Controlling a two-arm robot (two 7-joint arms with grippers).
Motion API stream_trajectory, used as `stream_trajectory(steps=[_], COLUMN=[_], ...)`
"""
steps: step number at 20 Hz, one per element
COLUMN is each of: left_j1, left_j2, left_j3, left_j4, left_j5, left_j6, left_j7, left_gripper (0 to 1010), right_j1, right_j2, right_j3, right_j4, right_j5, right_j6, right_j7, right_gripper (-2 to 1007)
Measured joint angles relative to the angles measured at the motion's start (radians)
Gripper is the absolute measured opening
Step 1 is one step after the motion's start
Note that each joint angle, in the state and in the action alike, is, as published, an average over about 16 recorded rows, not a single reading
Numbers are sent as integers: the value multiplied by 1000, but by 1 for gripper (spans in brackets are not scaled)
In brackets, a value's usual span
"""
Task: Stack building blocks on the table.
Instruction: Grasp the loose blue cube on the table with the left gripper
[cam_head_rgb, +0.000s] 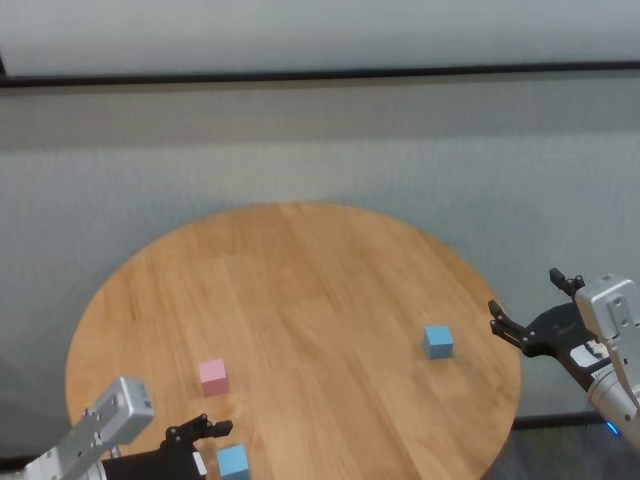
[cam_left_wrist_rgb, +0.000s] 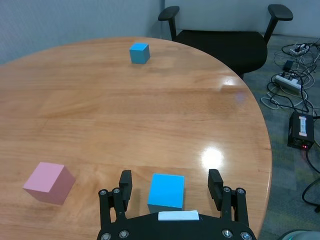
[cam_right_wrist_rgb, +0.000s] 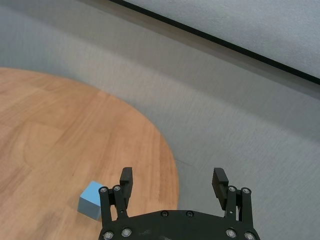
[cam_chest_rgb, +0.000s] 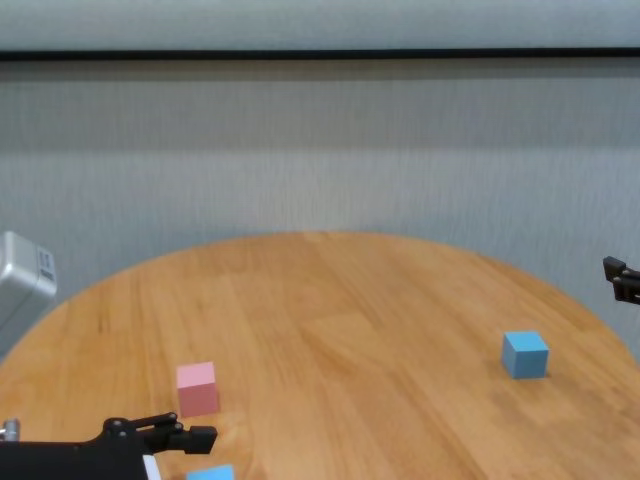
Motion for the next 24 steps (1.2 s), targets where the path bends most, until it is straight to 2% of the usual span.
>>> stream_trajectory(steps=[16,24], left_j1=[-6,-9], left_j2=[-7,-9], left_j3=[12,11], left_j4=[18,22], left_j5=[16,13], left_j6=[8,10], left_j7=[1,-1], left_gripper=[998,935], right_j1=[0,0], right_j2=[0,0], right_j3=[0,0], right_j4=[0,0], right_j5=[0,0], right_j6=[0,0], right_j7=[0,0], right_gripper=[1003,1003])
